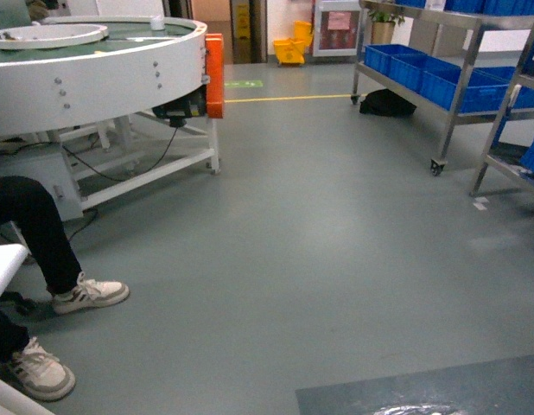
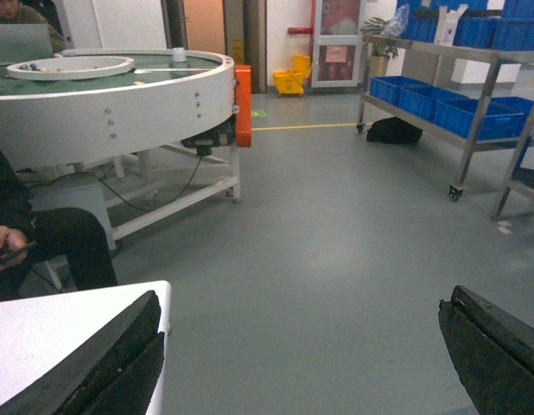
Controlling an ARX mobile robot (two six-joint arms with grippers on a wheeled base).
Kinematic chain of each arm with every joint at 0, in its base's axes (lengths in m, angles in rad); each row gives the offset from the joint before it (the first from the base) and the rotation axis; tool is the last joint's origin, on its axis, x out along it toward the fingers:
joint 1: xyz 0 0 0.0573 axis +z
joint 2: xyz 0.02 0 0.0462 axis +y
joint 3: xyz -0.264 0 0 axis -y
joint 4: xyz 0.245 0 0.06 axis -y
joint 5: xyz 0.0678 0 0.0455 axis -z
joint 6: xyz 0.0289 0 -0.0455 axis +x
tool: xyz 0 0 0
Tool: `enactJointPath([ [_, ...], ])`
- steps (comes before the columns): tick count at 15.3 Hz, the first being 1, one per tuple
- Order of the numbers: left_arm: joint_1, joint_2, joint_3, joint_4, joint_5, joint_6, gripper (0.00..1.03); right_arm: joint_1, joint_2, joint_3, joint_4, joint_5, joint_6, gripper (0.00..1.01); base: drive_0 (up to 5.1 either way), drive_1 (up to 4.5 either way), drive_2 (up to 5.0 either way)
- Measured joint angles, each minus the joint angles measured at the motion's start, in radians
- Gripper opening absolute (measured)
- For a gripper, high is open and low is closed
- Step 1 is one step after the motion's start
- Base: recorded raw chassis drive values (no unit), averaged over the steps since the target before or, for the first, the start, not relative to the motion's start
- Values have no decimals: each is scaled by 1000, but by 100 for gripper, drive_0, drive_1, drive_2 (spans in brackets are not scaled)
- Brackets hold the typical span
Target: Pick red block from blue box to shelf
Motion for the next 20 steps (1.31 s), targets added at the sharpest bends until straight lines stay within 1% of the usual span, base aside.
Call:
enactJointPath([
  [2, 0, 0, 0, 2, 0, 0, 98, 0, 0, 0, 0, 0, 0, 28, -131, 170, -432],
  [20, -1, 0, 0, 2, 0, 0, 98, 0, 0, 2, -3, 1, 0, 28, -3, 411, -418],
])
